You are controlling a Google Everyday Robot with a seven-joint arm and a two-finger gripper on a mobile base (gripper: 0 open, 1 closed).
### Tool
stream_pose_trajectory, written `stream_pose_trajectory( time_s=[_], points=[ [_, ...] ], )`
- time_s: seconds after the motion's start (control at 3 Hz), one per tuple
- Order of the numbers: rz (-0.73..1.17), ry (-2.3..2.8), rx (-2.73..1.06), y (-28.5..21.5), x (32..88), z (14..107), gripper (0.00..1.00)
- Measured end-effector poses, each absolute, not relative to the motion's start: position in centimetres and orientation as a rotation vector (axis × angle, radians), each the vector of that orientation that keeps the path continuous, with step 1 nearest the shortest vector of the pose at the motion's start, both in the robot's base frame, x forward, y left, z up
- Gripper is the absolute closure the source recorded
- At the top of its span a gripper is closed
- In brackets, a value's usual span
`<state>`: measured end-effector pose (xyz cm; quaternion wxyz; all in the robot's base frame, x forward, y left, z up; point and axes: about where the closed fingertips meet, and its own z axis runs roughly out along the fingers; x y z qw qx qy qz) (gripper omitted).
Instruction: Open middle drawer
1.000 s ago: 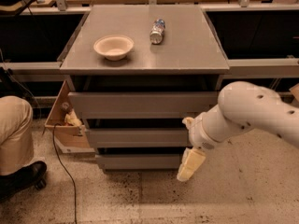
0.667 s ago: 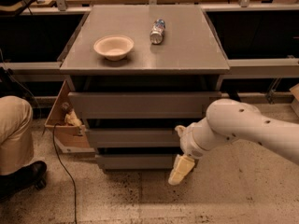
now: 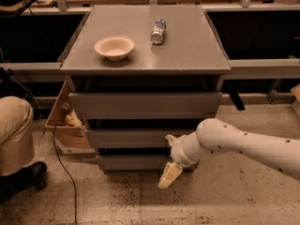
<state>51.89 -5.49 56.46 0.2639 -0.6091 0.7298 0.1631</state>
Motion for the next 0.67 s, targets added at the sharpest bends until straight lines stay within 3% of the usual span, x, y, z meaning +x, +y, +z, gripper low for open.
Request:
stream_pose_trajectory(
  time_s=[0.67],
  points=[
    [0.452,1.986,-1.578,-5.6,53.5,53.6,0.0]
  ],
)
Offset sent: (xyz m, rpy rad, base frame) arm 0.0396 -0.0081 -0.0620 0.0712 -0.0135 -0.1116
